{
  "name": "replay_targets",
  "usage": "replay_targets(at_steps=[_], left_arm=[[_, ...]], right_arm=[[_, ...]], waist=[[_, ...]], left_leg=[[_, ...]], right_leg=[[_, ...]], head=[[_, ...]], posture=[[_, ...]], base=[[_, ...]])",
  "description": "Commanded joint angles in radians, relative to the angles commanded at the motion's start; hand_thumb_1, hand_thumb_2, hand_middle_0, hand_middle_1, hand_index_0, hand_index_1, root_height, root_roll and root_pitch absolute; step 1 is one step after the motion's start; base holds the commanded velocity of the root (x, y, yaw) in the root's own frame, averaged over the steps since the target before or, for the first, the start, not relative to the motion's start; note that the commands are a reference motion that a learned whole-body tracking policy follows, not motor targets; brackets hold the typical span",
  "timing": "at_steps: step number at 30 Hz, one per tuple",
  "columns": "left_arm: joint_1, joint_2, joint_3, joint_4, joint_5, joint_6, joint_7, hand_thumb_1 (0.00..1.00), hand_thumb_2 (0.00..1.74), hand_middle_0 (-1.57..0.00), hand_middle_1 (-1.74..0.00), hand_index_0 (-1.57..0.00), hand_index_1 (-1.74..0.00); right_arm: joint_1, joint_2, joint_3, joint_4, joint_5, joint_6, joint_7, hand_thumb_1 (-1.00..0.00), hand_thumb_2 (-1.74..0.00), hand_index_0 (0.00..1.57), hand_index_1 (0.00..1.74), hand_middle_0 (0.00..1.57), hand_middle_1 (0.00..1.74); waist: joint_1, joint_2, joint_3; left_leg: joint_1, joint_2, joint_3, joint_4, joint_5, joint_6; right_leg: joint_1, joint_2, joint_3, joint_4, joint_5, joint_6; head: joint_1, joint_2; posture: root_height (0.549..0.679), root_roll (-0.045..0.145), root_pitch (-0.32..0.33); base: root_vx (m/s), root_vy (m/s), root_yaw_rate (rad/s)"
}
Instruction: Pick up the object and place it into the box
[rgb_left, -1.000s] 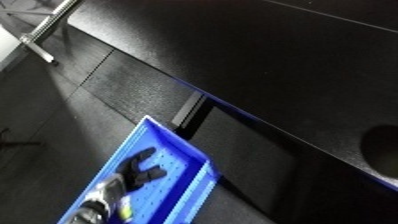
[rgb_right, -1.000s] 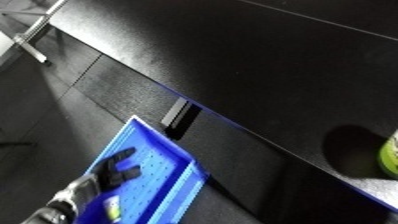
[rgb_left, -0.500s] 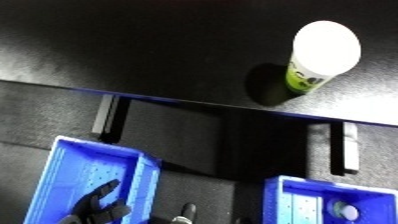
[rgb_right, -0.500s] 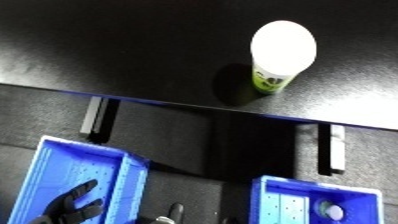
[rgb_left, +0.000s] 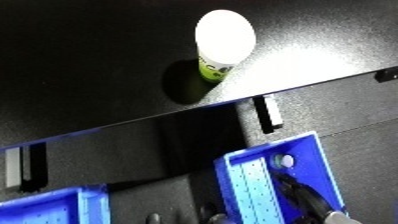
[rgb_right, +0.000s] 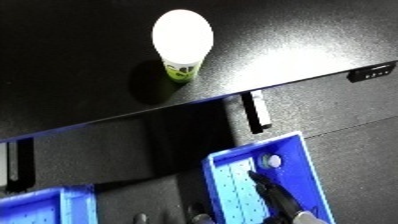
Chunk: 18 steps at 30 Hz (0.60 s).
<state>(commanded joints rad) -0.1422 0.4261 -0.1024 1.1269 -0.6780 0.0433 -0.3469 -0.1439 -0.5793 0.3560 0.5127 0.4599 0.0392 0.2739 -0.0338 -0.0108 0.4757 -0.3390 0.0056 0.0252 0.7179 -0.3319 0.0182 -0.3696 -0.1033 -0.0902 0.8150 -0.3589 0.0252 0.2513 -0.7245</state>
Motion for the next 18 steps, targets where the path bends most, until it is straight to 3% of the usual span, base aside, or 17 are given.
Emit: replay_targets(at_steps=[4,8,10,14,18], left_arm=[[0.026,0.015,0.012,-0.007,0.011,-0.007,0.008,0.0,0.0,0.0,0.0,0.0,0.0],[0.033,0.02,0.003,0.029,0.017,-0.039,0.008,0.0,0.0,0.0,0.0,0.0,0.0],[0.029,0.019,-0.005,0.056,0.036,-0.066,0.01,0.0,0.0,0.0,0.0,0.0,0.0],[0.014,0.025,-0.028,0.095,0.103,-0.111,0.029,0.0,0.0,0.0,0.0,0.0,0.0],[0.026,0.004,0.002,0.101,-0.032,-0.044,-0.017,0.0,0.0,0.0,0.0,0.0,0.0]], right_arm=[[0.059,-0.052,-0.031,-0.207,0.111,0.058,0.182,0.0,0.0,0.0,0.0,0.0,0.0],[0.084,-0.059,-0.091,-0.365,0.35,0.101,0.404,0.0,0.0,0.0,0.0,0.0,0.0],[0.08,-0.045,-0.12,-0.424,0.458,0.118,0.481,0.0,0.0,0.0,0.0,0.0,0.0],[0.051,-0.023,-0.163,-0.525,0.62,0.12,0.556,0.0,0.0,0.0,0.0,0.0,0.0],[0.011,-0.001,-0.208,-0.61,0.712,0.088,0.553,0.0,0.0,0.0,0.0,0.0,0.0]], waist=[[-0.017,-0.014,-0.003],[-0.03,-0.025,-0.014],[-0.034,-0.027,-0.022],[-0.04,-0.026,-0.036],[-0.041,-0.019,-0.041]], left_leg=[[-0.001,0.011,0.011,0.002,-0.005,-0.0009],[0.002,0.023,0.022,-0.004,-0.008,-0.0059],[0.0,0.027,0.026,-0.003,-0.009,-0.0091],[-0.011,0.035,0.033,0.007,-0.014,-0.0156],[-0.015,0.037,0.033,0.017,-0.021,-0.0179]], right_leg=[[-0.007,0.0002,0.002,0.006,-0.002,0.0032],[-0.007,0.0005,0.0,0.002,-0.007,0.0077],[-0.008,0.0005,-0.001,0.001,-0.011,0.0097],[-0.014,-0.0013,-0.004,0.003,-0.015,0.0125],[-0.017,-0.0027,-0.005,0.009,-0.02,0.0116]], head=[[-0.027,0.011],[-0.058,0.016],[-0.066,0.016],[-0.079,0.014],[-0.078,0.019]], posture=[[0.63,0.026,-0.052],[0.631,0.025,-0.049],[0.631,0.025,-0.045],[0.63,0.028,-0.039],[0.629,0.031,-0.038]], base=[[-0.01,0.004,-0.126],[0.009,0.0,-0.095],[0.015,0.002,-0.075],[0.005,0.003,-0.048],[0.009,0.006,-0.004]])
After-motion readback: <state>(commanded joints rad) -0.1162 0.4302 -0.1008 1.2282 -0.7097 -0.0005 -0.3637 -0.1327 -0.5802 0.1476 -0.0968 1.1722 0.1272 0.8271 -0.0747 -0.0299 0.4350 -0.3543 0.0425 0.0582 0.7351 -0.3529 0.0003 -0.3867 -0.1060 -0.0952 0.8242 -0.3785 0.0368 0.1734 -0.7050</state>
